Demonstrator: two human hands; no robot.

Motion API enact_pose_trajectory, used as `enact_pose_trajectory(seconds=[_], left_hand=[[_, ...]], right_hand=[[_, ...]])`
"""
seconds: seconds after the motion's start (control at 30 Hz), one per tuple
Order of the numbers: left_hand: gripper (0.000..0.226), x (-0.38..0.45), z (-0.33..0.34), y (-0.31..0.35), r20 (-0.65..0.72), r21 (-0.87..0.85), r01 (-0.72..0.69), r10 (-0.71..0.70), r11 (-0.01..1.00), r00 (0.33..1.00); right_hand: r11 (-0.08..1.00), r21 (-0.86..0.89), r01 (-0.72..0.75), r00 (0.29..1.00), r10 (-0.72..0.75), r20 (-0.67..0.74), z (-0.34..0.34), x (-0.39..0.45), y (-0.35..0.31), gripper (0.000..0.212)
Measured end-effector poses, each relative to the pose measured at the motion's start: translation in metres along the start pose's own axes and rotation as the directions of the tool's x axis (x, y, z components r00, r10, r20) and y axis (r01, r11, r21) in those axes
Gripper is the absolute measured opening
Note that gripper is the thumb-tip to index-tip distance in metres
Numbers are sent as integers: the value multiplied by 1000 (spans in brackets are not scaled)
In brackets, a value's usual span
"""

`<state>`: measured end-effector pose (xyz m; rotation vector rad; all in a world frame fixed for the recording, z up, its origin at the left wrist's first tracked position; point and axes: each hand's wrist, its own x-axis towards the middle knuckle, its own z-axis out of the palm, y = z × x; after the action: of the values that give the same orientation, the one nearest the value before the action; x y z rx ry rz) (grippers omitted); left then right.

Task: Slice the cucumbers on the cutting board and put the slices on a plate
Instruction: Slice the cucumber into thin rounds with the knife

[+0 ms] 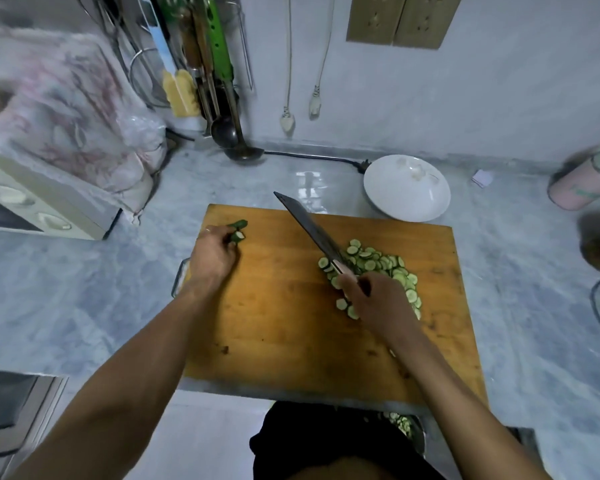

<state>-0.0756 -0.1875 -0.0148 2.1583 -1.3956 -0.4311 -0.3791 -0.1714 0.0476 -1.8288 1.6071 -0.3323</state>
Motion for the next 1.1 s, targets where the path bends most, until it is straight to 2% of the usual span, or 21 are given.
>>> enact_pose_trajectory(seconds=[0.07, 0.13, 0.23, 0.3, 0.43, 0.5, 0.6, 0.7, 0.8, 0.9, 1.0, 1.1], left_hand=[[37, -2, 4, -5, 1, -2, 21, -21, 1000, 1000], [36, -8, 5, -4, -54, -28, 39, -40, 999, 998], [31, -30, 7, 9, -134, -116, -14, -1, 993, 991], [28, -49, 9, 19, -135, -162, -56, 34, 985, 990], [27, -89, 20, 36, -74, -206, -147, 135, 967, 988], [28, -106, 26, 43, -40, -219, -169, 164, 961, 986], [26, -124, 39, 51, 9, -234, -191, 198, 953, 980], [22, -136, 54, 66, 41, -276, -216, 236, 937, 971], [22, -143, 69, 92, 74, -271, -246, 275, 931, 959], [21, -145, 83, 120, 94, -282, -252, 288, 926, 953], [18, -144, 91, 142, 109, -317, -247, 293, 916, 950], [17, -137, 96, 166, 173, -380, -147, 226, 913, 959]], right_hand=[[1000, -4, -12, 1000, 12, 1, -1, 1, -4, 50], [1000, -5, -22, 1000, 22, 2, -2, -1, -6, 47], [1000, 13, -29, 1000, 29, -10, -2, -10, -5, 46], [999, 40, -28, 999, 29, -21, -2, -20, 1, 48], [993, 117, -26, 999, 30, -33, -5, -46, 15, 51], [987, 158, 9, 997, 4, -83, -8, -60, 23, 49], [966, 258, 2, 987, 41, -158, -17, -77, 38, 48], [922, 378, -88, 968, 168, -184, -29, -94, 57, 49], [830, 521, -200, 935, 320, -151, -41, -108, 77, 55], [743, 627, -234, 905, 402, -139, -57, -117, 101, 58], [741, 627, -241, 897, 417, -148, -73, -124, 121, 59], [782, 572, -249, 899, 406, -164, -82, -125, 137, 55]])
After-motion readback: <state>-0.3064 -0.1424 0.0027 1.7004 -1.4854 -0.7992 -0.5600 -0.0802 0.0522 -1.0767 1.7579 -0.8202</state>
